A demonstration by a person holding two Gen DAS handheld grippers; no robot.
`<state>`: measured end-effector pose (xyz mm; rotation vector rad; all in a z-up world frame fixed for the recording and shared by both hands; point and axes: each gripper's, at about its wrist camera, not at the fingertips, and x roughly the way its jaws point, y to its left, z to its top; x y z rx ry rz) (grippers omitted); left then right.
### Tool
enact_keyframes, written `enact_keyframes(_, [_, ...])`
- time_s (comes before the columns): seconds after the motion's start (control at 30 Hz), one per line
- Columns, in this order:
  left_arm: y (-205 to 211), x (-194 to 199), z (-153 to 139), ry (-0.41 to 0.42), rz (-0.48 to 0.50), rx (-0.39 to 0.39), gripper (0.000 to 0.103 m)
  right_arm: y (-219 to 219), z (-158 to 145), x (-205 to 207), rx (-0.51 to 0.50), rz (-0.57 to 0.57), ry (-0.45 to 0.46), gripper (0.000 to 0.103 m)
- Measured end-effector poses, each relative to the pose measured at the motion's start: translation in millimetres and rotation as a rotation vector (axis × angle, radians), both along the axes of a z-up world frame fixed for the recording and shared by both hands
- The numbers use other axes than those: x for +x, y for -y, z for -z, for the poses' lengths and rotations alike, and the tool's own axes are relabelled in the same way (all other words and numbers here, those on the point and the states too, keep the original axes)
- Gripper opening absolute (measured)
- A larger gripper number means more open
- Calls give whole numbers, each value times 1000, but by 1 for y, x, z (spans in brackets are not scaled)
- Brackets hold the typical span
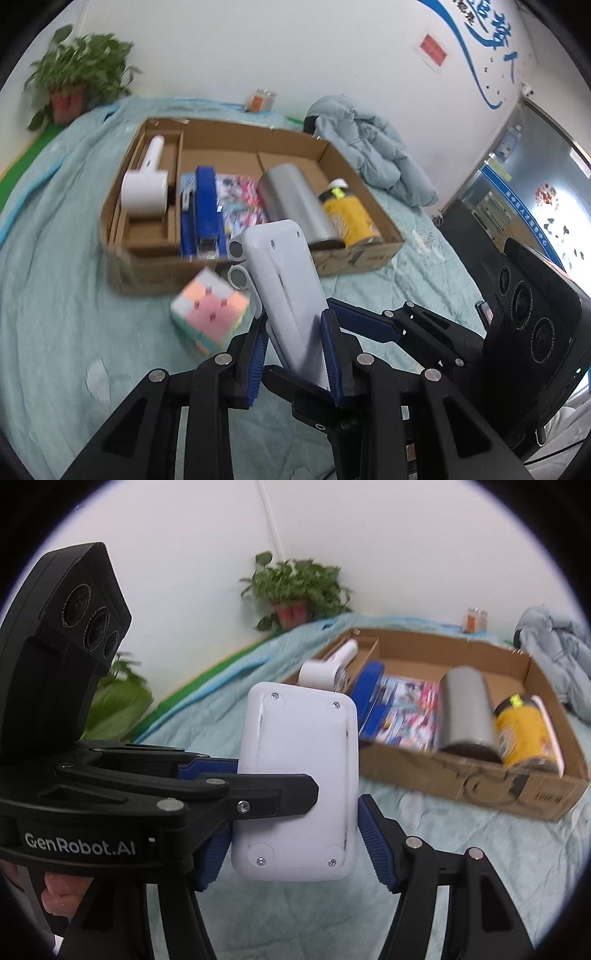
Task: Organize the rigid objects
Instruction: 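Lower the white case beside the stapler and open both grippers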
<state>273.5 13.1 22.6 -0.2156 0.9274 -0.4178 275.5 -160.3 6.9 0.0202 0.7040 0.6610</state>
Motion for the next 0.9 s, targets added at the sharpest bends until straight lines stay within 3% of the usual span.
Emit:
enact_keyframes(0.13, [6, 37, -17, 34, 36, 32, 25, 1, -13, 28, 5, 50, 26, 65])
enact_keyframes(0.33, [9, 108, -17, -8, 88, 25, 24, 2, -14, 80, 14, 115, -31, 65])
enact_keyframes(0.6, [8, 181, 26, -129, 137, -23, 24, 5, 14, 127, -3, 189, -160, 65])
enact_keyframes(0.77, [9, 200, 53, -179, 148, -29, 24, 7, 30, 139, -14, 227, -232, 64])
enact_keyframes(0.9, [10, 205, 62, -182, 134, 0, 26, 6, 33, 137, -12, 238, -234, 61])
